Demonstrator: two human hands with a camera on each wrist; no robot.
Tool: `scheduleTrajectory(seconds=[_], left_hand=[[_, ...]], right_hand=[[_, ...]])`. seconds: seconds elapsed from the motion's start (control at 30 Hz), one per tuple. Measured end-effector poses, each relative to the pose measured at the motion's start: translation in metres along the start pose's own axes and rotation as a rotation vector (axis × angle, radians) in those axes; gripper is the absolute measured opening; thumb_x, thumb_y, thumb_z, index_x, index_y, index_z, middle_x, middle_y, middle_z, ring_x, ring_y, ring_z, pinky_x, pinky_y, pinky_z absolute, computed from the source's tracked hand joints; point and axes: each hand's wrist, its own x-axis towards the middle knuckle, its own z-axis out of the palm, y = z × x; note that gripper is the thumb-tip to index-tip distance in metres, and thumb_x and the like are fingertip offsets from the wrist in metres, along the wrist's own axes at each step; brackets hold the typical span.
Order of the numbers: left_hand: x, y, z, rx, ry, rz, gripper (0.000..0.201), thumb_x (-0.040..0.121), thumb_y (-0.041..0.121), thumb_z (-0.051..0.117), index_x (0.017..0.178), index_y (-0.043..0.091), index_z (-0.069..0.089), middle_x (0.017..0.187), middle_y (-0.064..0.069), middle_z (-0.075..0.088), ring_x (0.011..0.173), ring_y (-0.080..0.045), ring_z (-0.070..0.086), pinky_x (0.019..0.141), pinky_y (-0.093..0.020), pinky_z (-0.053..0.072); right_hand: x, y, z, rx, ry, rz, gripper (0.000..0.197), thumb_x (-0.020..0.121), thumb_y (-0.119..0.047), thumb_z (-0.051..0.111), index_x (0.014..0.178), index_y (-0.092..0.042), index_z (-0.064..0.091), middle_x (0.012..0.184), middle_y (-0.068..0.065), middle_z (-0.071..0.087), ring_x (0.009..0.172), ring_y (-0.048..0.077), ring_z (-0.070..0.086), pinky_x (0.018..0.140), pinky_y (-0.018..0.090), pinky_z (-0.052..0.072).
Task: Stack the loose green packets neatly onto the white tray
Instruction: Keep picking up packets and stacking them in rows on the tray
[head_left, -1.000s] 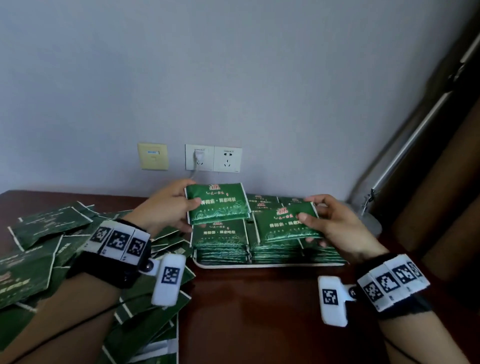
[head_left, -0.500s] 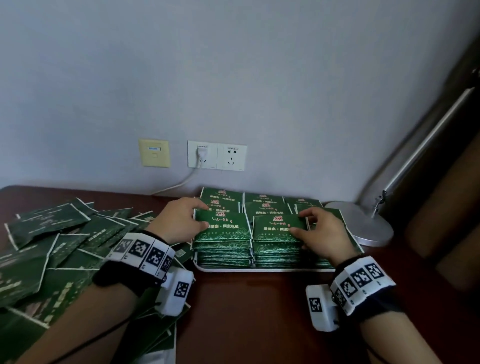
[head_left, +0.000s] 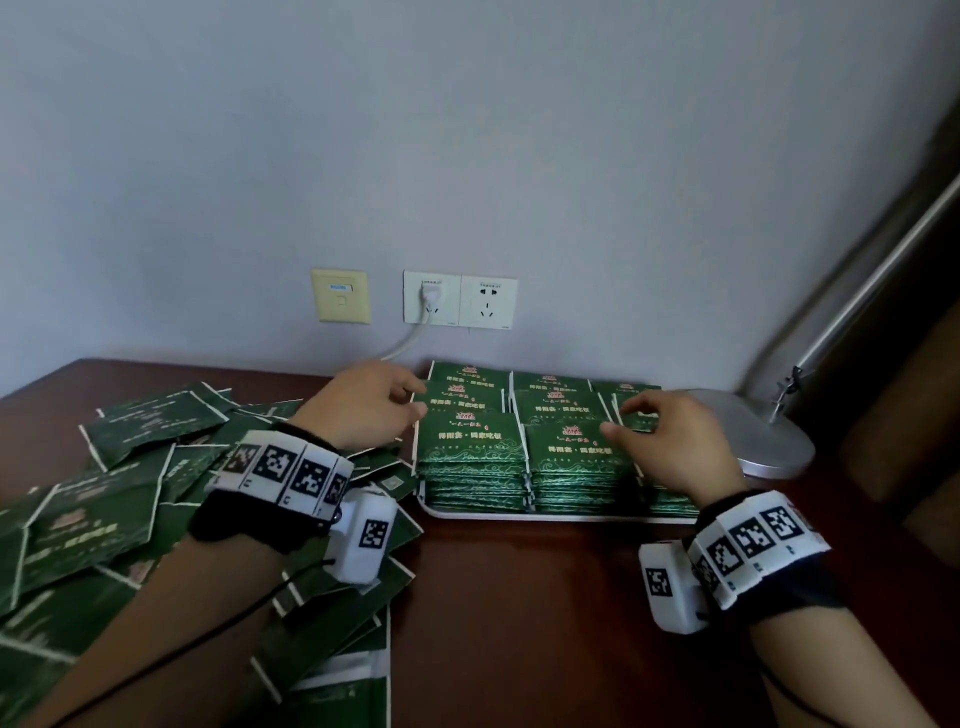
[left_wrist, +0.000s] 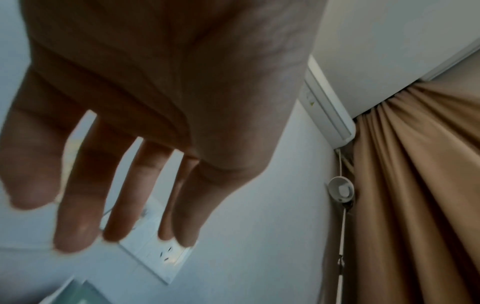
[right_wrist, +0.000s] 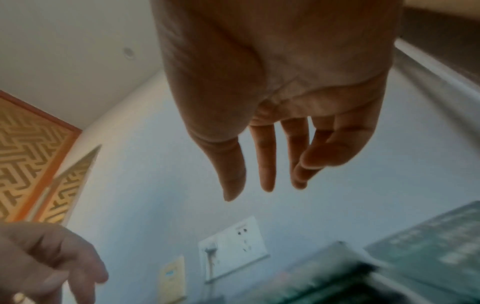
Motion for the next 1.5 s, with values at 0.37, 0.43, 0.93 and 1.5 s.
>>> scheduleTrajectory(seconds=[0.37, 0.43, 0.93, 1.5], left_hand=[[-0.043, -0.042, -0.015, 0.329, -0.523, 0.038, 0.06, 0.079, 0.031, 0.081, 0.134, 0.032, 0.058, 0.116, 0.007, 0.065, 0.094, -0.01, 0.062, 0.081, -0.027, 0.047], [-0.04, -0.046, -0.012, 0.353, -0.579, 0.03, 0.074, 0.08, 0.034, 0.081, 0.144, 0.036, 0.045, 0.129, 0.002, 0.06, 0.099, -0.012, 0.057, 0.085, -0.028, 0.044], [-0.026, -0.046, 0.012, 0.442, -0.824, 0.158, 0.108, 0.069, 0.042, 0.077, 0.153, 0.05, 0.01, 0.159, 0.021, 0.013, 0.146, -0.017, 0.021, 0.116, -0.044, 0.031], [-0.047, -0.026, -0.031, 0.12, -0.207, 0.31, 0.015, 0.085, 0.031, 0.076, 0.077, 0.025, 0.066, 0.081, 0.013, 0.071, 0.073, 0.002, 0.065, 0.07, -0.027, 0.051]], right_hand=[[-0.085, -0.112, 0.033, 0.034, -0.813, -0.331, 0.034, 0.079, -0.049, 0.077, 0.106, -0.03, 0.073, 0.087, -0.015, 0.073, 0.08, 0.0, 0.067, 0.078, 0.024, 0.054], [-0.095, -0.122, 0.053, 0.024, -0.888, -0.292, 0.034, 0.08, -0.045, 0.077, 0.109, -0.027, 0.071, 0.082, -0.015, 0.071, 0.075, 0.001, 0.066, 0.075, 0.026, 0.057], [-0.104, -0.142, 0.103, 0.308, -0.968, 0.052, 0.015, 0.091, -0.006, 0.067, 0.098, -0.009, 0.054, 0.087, 0.012, 0.066, 0.063, 0.013, 0.066, 0.051, 0.023, 0.055], [-0.091, -0.107, 0.049, 0.531, -0.511, 0.008, 0.024, 0.06, -0.015, 0.065, 0.084, -0.02, 0.061, 0.062, -0.003, 0.057, 0.052, 0.012, 0.05, 0.058, 0.034, 0.042]])
